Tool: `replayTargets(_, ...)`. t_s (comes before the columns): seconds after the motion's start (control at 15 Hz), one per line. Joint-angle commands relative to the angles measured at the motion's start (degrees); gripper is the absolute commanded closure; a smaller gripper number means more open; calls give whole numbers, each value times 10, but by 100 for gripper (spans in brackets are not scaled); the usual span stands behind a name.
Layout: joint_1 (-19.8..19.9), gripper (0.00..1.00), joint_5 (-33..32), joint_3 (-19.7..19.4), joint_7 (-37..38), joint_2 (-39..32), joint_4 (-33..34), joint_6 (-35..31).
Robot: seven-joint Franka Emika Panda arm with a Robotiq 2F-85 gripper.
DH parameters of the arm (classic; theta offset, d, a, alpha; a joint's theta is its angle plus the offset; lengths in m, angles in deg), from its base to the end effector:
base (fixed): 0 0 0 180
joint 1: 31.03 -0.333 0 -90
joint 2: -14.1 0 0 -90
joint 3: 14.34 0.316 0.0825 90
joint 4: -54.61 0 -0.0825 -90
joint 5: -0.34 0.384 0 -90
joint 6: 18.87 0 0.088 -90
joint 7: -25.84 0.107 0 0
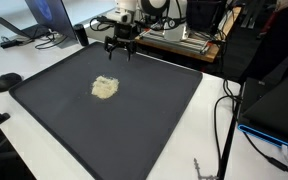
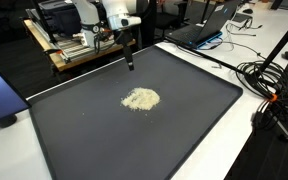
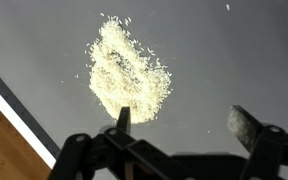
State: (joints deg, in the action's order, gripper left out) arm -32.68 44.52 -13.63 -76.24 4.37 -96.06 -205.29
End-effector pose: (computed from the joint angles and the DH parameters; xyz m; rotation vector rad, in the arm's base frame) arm 0.4432 -0.0509 0.2293 2.4644 1.4069 0.4877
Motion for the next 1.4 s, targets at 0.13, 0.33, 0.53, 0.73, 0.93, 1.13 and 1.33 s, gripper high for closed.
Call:
replayTargets(0.13,-76,0,-55,-34,-52,-2,-49,-115)
replayTargets(0.33,-119,0,-24,-46,-106,-14,-52,-164)
replayTargets(0.53,-111,0,-36,-35,-84,-11,-48,-152)
replayTargets(0.73,-122,0,-32,-35,-88,-12,-48,-155)
replayTargets(0.93,-129,0,-29,-34,-95,-13,-47,-152)
replayTargets(1.13,-164,0,-3,-44,-139,-34,-39,-170)
replayTargets(1.33,-205,0,25,-58,-189,-56,-30,-181)
